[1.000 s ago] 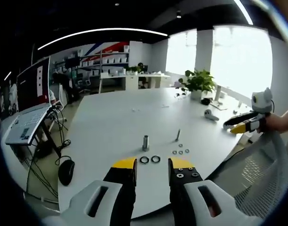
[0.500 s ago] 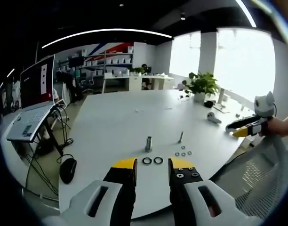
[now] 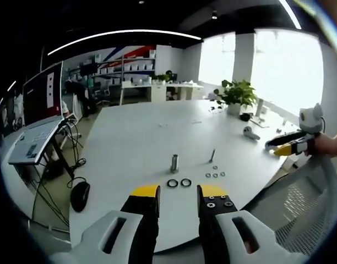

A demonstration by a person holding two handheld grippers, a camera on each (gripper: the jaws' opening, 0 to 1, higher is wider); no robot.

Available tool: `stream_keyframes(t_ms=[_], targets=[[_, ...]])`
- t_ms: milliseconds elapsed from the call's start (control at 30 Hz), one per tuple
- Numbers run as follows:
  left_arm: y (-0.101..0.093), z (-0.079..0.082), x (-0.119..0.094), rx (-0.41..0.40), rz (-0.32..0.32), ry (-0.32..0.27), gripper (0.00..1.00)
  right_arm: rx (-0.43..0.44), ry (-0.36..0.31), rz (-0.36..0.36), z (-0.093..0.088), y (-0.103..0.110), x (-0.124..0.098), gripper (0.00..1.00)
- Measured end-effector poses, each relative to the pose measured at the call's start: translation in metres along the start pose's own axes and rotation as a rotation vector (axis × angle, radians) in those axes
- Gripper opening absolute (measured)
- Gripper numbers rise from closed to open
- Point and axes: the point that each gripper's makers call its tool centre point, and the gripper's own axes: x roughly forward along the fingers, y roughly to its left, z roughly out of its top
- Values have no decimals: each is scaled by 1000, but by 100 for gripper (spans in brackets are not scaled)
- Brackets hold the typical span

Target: Place the washer onto the threaded stud by aligning its center hole with the stud, sliding it down to the base, and recovering from edge contact or off-axis alignment until the washer reaches the visible bottom stop.

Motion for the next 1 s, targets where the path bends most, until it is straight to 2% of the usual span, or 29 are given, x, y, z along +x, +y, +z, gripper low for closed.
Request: stream_keyframes(t_ms=[133,200,433,1000], targets=[[2,0,-1,3,11,-2,25,13,-2,-5,-1,-2,-1,45],[4,-4,0,-7,18,16,25,16,-5,-4,-1,-1,-1,45],[3,-8,1,2,12,37,25,3,-18,-4,3,-1,-2,45],[3,-13,3,12,21,71,25,32,-38,-16,5,-5,-4,45]])
